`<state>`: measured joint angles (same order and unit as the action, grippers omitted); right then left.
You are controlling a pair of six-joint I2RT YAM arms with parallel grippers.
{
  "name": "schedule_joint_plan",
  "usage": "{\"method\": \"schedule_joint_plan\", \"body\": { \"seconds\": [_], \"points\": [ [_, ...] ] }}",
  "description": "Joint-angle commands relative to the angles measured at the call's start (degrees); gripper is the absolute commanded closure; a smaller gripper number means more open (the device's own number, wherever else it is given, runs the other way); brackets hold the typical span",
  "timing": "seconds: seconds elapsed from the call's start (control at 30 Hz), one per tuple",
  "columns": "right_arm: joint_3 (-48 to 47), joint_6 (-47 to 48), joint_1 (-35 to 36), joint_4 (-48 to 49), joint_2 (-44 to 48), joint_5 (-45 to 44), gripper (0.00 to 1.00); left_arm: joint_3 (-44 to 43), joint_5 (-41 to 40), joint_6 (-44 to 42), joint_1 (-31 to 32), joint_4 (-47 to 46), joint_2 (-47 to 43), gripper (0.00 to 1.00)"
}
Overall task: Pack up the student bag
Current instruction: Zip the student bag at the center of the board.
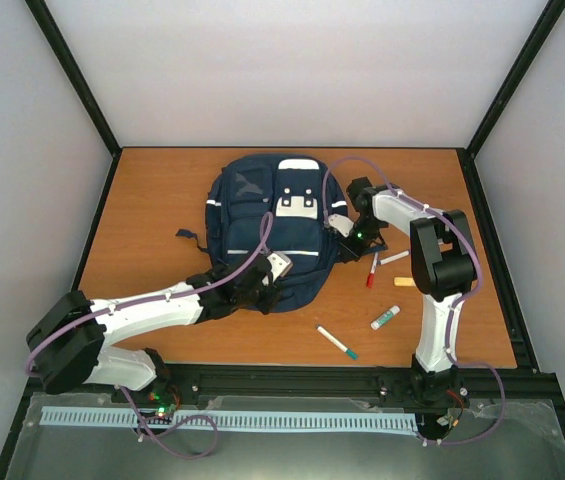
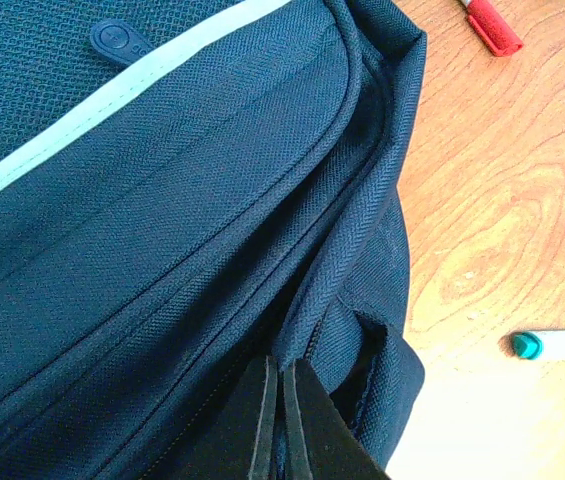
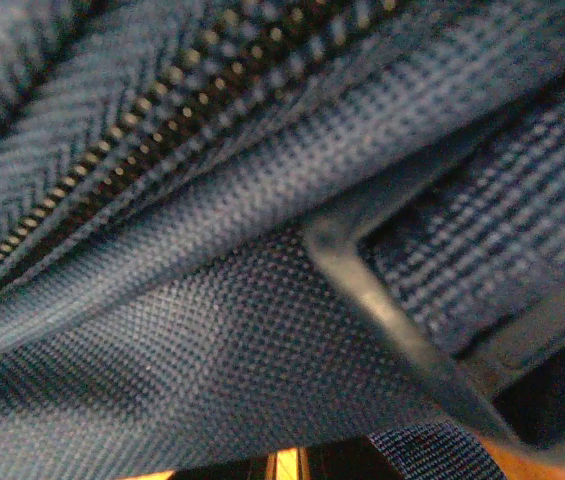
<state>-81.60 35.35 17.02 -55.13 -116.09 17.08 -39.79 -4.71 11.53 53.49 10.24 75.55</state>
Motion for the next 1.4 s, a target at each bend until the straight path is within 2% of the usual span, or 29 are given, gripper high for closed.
{"method": "schedule_joint_plan", "body": {
  "seconds": [0.0,0.2,0.4,0.5,0.63,0.67,0.7,0.8,0.83,0.87,0.97,1.0,1.07,1.23,1.37],
  "points": [
    [-0.84,-1.73,-0.76,3.71,-0.96,-2.51,0.95,0.14,-0.74,1.65,0.2,-0.94,-1.0,0.99],
    [-0.08,-2.07,-0.81,3.16,1.98,-1.42,0.88,-0.29,-0.74,1.97,0.21,-0.98,-1.56,0.99],
    [1.37,-1.93,-0.76,-0.3,10.75,3.04,0.7,-2.24,-0.7,2.7,0.16,0.31,-2.3,0.96],
    [1.43,-2.06,-0.8,-2.28,14.93,3.92,0.68,-3.93,-0.96,2.53,0.16,1.37,-2.64,0.95],
    [-0.51,-2.52,-0.85,-4.52,19.47,4.52,0.66,-6.81,-2.21,2.67,0.13,3.84,-2.91,0.87],
    [-1.19,-2.59,-0.86,-5.12,20.38,5.12,0.65,-7.64,-2.47,2.86,0.19,4.74,-2.95,0.82],
    [-1.92,-2.7,-0.85,-5.67,21.47,5.68,0.64,-8.51,-2.6,3.1,0.16,5.45,-2.99,0.71],
    [-3.72,-3.28,-0.84,-5.86,25.61,5.19,0.57,-10.67,-2.34,4.02,0.15,6.81,-3.35,0.34],
    [-4.01,-3.49,-0.91,-5.44,27.02,4.45,0.55,-11.34,-2.38,4.29,0.13,7.12,-3.52,0.14],
    [-4.22,-3.81,-0.85,-4.81,28.45,3.57,0.52,-12.03,-2.93,4.75,0.13,7.53,-3.65,0.01],
    [-3.96,-5.11,-0.87,-1.92,32.77,0.71,0.37,-14.57,-9.01,7.52,0.05,10.53,-3.7,0.0],
    [-3.66,-5.96,-0.85,-0.72,33.98,-0.59,0.28,-15.31,-10.72,7.64,0.07,11.81,-3.75,0.0],
    [-2.96,-7.07,-0.85,0.58,35.86,-0.87,0.02,-16.39,-14.46,8.05,0.05,13.59,-3.74,0.0],
    [0.83,-2.83,-0.18,-5.4,38.27,13.09,0.0,-13.25,-23.24,10.46,0.05,11.04,-5.74,0.0],
    [8.98,4.15,2.25,-6.6,41.3,9.64,0.0,-9.15,-21.9,10.94,-0.21,5.66,-8.2,0.0]
  ]
}}
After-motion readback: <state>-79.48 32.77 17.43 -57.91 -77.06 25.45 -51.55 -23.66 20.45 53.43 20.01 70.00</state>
